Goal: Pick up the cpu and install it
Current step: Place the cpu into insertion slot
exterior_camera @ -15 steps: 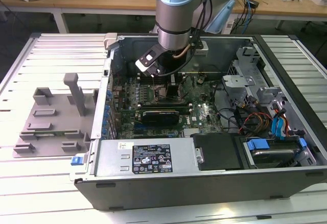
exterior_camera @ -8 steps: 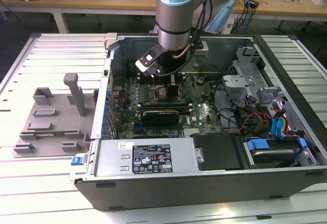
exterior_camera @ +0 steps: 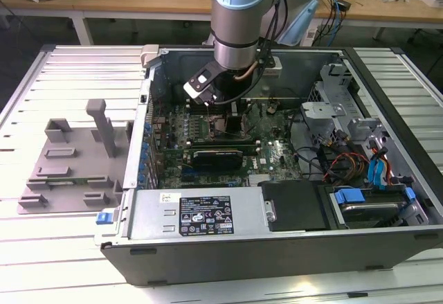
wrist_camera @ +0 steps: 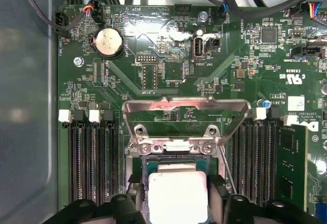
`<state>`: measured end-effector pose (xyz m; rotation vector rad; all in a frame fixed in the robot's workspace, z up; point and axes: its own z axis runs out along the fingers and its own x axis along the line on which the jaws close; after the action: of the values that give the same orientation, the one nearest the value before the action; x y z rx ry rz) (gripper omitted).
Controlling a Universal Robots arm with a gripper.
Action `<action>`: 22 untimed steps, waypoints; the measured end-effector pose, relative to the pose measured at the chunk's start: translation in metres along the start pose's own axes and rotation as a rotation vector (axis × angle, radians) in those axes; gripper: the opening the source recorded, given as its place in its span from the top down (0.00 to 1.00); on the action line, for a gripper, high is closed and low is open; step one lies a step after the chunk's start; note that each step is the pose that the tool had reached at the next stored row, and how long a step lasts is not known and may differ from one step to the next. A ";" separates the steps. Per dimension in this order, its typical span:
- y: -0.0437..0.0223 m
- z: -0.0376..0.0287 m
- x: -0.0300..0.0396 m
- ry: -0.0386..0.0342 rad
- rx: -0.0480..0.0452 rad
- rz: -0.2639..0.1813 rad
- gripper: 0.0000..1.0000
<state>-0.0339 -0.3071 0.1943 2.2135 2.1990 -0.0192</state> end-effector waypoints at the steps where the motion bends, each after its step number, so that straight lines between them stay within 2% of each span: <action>1: 0.0000 0.0001 0.0000 0.0001 -0.0002 0.000 0.42; 10: 0.0000 -0.0020 0.0000 0.0002 -0.0003 0.000 0.42; 12: 0.0001 -0.0046 -0.0001 0.0006 -0.0004 0.000 0.42; 15: 0.0000 -0.0053 -0.0002 0.0015 -0.0003 0.000 0.42; 18: 0.0001 -0.0110 -0.0003 0.0042 -0.0003 0.000 0.42; 22: 0.0001 -0.0117 -0.0003 0.0054 -0.0003 0.000 0.43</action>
<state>-0.0339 -0.3072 0.2060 2.2165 2.2011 -0.0129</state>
